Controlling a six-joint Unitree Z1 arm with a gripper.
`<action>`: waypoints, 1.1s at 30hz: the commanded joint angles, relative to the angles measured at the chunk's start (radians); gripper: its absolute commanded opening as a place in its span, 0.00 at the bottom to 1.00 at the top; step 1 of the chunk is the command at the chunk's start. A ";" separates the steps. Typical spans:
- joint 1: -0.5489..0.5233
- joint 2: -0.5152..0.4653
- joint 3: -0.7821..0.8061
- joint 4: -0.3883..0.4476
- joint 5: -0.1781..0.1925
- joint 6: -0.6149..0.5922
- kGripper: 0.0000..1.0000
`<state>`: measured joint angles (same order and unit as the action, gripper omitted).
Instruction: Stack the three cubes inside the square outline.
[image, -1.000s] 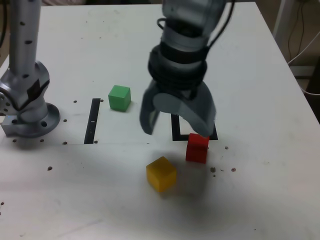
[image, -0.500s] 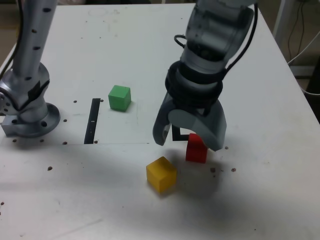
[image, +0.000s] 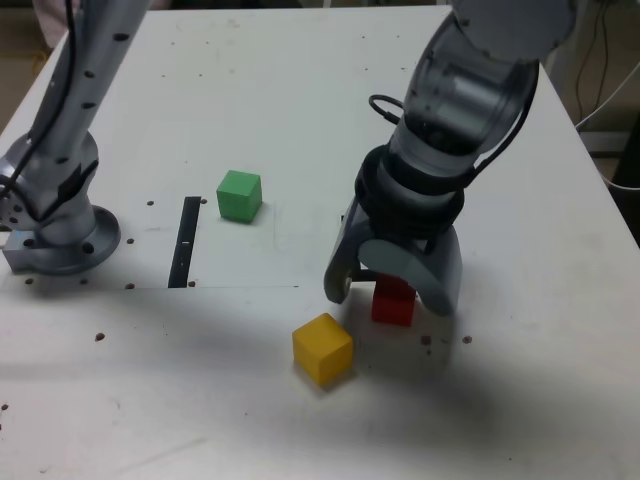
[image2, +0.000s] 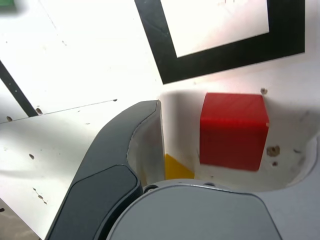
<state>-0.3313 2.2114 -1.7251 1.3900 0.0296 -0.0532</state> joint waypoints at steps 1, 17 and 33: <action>0.003 0.010 -0.009 -0.002 0.001 0.003 0.94; 0.005 0.035 -0.031 -0.003 -0.001 0.002 0.78; 0.006 0.041 -0.034 -0.006 0.030 -0.002 0.31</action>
<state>-0.3278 2.2503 -1.7568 1.3846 0.0588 -0.0567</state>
